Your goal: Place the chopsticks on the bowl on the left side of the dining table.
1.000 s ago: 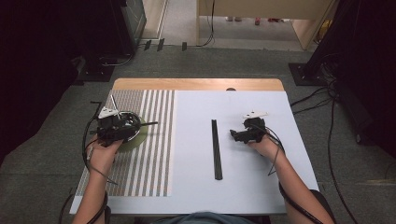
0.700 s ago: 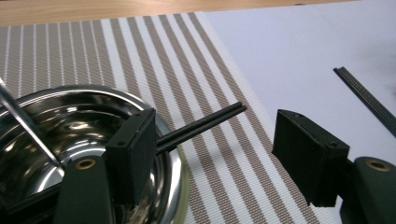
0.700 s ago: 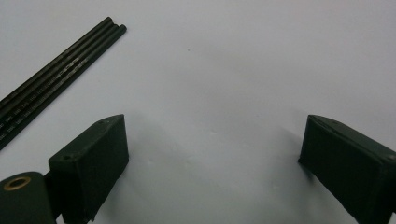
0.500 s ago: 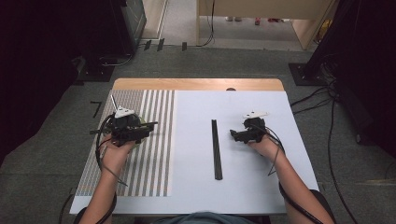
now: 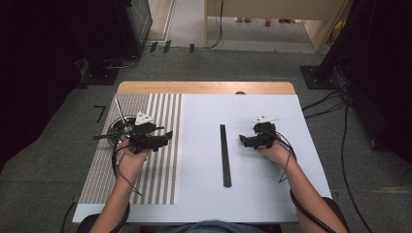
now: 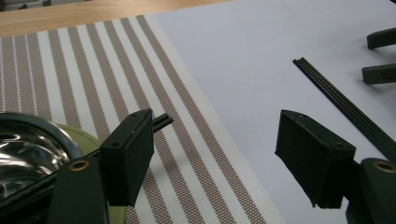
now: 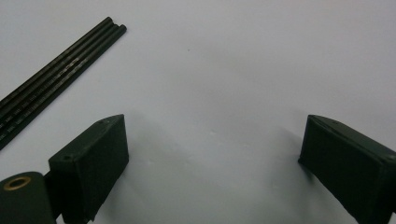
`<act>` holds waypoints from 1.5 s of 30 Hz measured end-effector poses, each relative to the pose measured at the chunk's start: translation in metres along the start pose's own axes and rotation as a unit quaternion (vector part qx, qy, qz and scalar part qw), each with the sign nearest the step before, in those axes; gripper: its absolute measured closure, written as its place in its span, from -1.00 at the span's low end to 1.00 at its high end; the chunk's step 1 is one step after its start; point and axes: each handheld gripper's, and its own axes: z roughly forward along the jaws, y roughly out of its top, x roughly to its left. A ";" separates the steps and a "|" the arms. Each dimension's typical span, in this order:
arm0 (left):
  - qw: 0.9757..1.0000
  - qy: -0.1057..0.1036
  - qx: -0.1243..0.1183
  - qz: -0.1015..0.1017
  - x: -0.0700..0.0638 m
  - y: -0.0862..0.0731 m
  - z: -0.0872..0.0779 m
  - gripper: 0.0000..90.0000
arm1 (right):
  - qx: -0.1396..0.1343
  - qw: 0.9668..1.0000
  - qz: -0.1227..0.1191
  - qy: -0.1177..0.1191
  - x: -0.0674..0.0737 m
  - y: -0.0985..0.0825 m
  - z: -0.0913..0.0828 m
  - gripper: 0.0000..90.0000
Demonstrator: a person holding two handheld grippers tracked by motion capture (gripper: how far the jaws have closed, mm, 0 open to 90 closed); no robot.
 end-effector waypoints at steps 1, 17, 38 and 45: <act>1.000 -0.001 0.000 0.003 -0.002 0.000 0.001 -0.38 | 0.000 1.000 0.000 0.000 0.000 0.000 0.000 -0.84; 0.999 -0.022 0.008 0.049 -0.032 -0.006 0.026 -0.43 | 0.000 1.000 0.001 0.001 0.000 0.000 0.000 -0.84; 0.990 -0.046 0.059 0.121 -0.057 -0.034 0.077 -0.52 | 0.000 1.000 -0.001 0.000 0.000 0.000 0.000 -0.84; 0.989 -0.046 0.070 0.123 -0.056 -0.037 0.081 -0.52 | 0.000 1.000 -0.001 0.000 0.000 0.000 0.000 -0.84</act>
